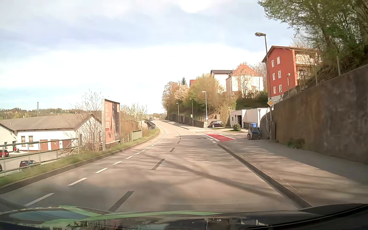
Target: Follow the waypoints while adhering to traffic rules and regulations
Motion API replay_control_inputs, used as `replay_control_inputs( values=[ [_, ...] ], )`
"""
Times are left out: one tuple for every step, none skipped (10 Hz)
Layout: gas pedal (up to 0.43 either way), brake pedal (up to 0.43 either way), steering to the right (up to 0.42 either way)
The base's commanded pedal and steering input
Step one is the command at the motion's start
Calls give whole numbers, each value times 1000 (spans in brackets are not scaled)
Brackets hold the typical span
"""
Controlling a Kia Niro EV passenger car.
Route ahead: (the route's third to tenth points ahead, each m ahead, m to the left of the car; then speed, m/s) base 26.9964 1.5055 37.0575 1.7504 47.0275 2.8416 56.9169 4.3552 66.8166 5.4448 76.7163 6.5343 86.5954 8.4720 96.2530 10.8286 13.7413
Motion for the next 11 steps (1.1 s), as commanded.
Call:
replay_control_inputs(
  values=[
    [67,0,-12],
    [67,0,-11],
    [67,0,-12],
    [67,0,-11],
    [67,0,-11],
    [67,0,-10],
    [67,0,-10],
    [67,0,-10],
    [67,0,-10],
    [67,0,-10],
    [67,0,-10]
  ],
)
